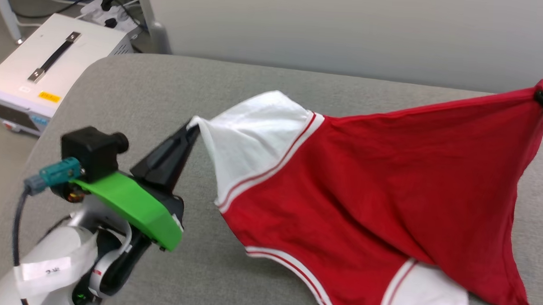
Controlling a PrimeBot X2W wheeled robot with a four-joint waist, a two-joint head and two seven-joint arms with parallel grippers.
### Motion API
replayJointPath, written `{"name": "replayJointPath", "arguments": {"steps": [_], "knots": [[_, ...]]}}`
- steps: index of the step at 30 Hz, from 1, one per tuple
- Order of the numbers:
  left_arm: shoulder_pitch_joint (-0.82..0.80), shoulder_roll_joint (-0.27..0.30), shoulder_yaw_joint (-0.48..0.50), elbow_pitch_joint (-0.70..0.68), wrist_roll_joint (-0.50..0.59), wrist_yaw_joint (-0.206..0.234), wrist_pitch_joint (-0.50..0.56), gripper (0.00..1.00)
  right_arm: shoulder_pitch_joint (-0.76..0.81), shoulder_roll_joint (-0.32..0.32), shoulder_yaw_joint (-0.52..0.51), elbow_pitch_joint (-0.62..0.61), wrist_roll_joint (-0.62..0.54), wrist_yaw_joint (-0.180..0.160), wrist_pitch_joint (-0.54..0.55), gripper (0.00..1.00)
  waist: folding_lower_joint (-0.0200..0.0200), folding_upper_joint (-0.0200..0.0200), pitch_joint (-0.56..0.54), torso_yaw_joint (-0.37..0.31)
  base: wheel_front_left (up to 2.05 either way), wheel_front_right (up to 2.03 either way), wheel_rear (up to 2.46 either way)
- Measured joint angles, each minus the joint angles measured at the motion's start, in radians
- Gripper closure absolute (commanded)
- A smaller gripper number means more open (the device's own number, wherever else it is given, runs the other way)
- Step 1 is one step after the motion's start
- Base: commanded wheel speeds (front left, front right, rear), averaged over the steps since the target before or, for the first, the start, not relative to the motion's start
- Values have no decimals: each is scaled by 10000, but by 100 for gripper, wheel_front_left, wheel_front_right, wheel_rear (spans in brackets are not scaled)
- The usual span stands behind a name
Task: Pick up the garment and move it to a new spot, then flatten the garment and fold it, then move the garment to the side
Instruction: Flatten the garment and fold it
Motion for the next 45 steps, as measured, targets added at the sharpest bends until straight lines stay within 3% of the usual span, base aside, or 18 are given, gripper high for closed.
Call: {"name": "replayJointPath", "arguments": {"steps": [14, 21, 26, 37, 45], "knots": [[-1235, 115, 1070, -711, 330, 631, -447, 100, -43, 617, -596, -1944, -33, 0, 322, 100, 0, 0, -611, -1164, 0, 0, 0], [-2380, 88, 1766, -857, 667, 826, -849, 100, -510, 777, -995, -2479, -236, 0, 176, 100, 0, 0, -318, -1533, 0, 0, 0], [-3583, 441, 2140, -844, 775, 832, -633, 100, -1178, 861, -1129, -2518, -522, 0, -209, 100, 0, 0, 184, -1693, 0, 0, 0], [-7396, 1239, 2006, 631, 1206, -583, 583, 100, -3655, 851, -1091, -1883, -1137, 2, -1323, 100, 0, 0, 1927, -1906, 0, 0, 0], [-10890, 1005, 1246, 3141, 1942, -1818, 1089, 100, -6445, 909, -855, -148, -1964, 6, -2222, 100, 2, 0, 3584, -1984, 0, 0, 0]]}}
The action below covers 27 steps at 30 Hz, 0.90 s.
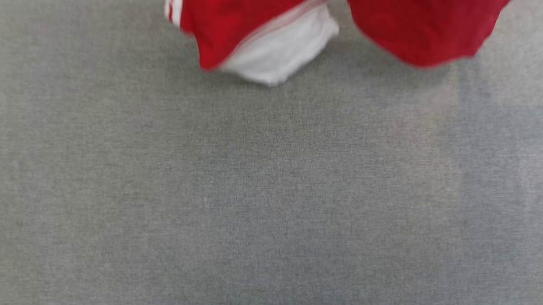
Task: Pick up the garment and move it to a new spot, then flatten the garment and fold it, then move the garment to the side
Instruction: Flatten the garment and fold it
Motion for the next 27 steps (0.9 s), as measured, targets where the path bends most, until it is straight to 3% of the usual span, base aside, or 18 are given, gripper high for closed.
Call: {"name": "replayJointPath", "arguments": {"steps": [7, 15, 17, 19, 27], "knots": [[-3129, -694, -525, 2579, 1018, -510, -608, 100, -2635, 284, 222, 2171, -1051, 10, -1383, 100, 1, 0, 1379, -75, 0, 0, 0], [-5765, -1655, -941, 5927, 1848, -673, -2148, 100, -4884, 1179, -173, 4650, -2199, 13, -3080, 100, 2, 0, 2570, -150, 0, 0, 0], [-6028, -1774, -1026, 6558, 1904, -683, -2514, 100, -5154, 1315, -142, 5104, -2441, 12, -3482, 100, 1, 0, 2761, -160, 0, 0, 0], [-6029, -1929, -1390, 7605, 1988, -757, -3271, 100, -5280, 1866, -529, 5892, -2495, 10, -4261, 100, 1, 0, 3031, -145, 0, 0, 0], [-3744, -2642, -1628, 8236, 1074, -761, -4345, 100, -4049, 2222, -228, 7031, -2673, 6, -5271, 100, 1, 0, 2936, 208, 0, 0, 0]]}}
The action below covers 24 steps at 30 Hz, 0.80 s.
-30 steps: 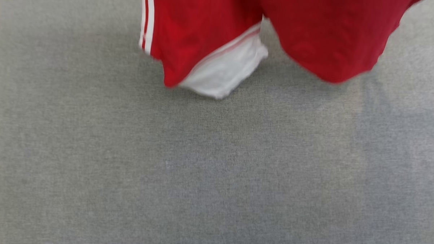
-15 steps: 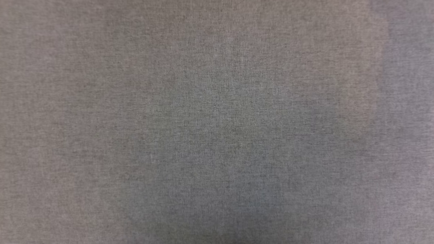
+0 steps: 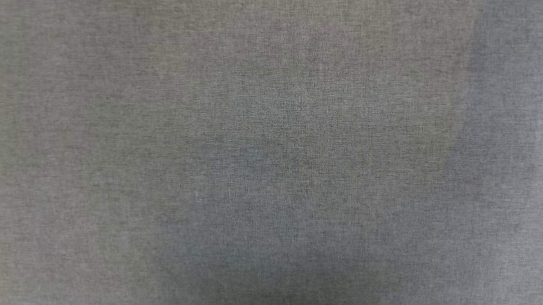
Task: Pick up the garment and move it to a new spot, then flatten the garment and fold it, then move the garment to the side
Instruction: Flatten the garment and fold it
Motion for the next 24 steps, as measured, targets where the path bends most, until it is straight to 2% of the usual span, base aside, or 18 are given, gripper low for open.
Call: {"name": "replayJointPath", "arguments": {"steps": [5, 10, 17, 24], "knots": [[2233, -397, 226, -784, -395, 0, -86, 100, 1385, 29, 508, 445, 276, -10, -535, 100, -1, 0, -432, 122, 0, 0, 0], [4904, -593, 671, -2073, -173, 2, -86, 100, 2826, 54, 1202, 616, 1101, -10, -819, 100, -3, 0, -1098, 201, 0, 0, 0], [8298, -920, 886, -2778, 35, 8, -86, 100, 5253, -174, 2243, 602, 2429, -10, -892, 100, -3, 0, -2295, 301, 0, 0, 0], [11092, -945, 924, -3162, 8, 21, -86, 100, 7389, -556, 2704, 598, 3601, -10, -648, 100, -3, 0, -3572, 440, 0, 0, 0]]}}
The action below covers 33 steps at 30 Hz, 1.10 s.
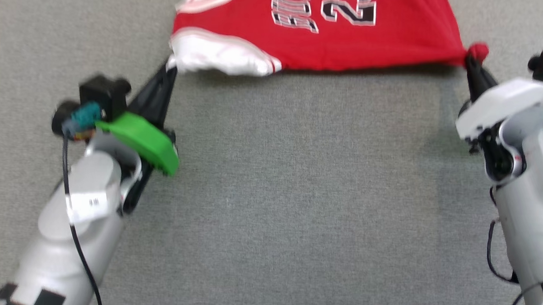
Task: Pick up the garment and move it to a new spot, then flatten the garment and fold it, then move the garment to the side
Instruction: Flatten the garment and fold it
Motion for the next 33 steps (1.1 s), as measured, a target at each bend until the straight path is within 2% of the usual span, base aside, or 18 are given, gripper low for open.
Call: {"name": "replayJointPath", "arguments": {"steps": [11, 17, 25, 33], "knots": [[2681, 343, -499, -637, -184, 2, 257, 100, 2403, -121, 128, -284, 1342, 0, 658, 100, 0, 0, -1718, 284, 0, 0, 0], [4050, 732, -777, -1540, -345, 261, 848, 100, 3650, -194, 113, -817, 2192, 0, 1150, 100, 0, 0, -2600, 449, 0, 0, 0], [5525, 1546, -878, -2671, -840, 297, 1662, 100, 5255, -510, 36, -1948, 2909, 0, 2167, 100, 0, 0, -3374, 609, 0, 0, 0], [7028, 2380, -965, -4661, -1461, 351, 2443, 100, 7068, -1011, -201, -3766, 3354, 0, 3783, 100, 0, 0, -3871, 657, 0, 0, 0]]}}
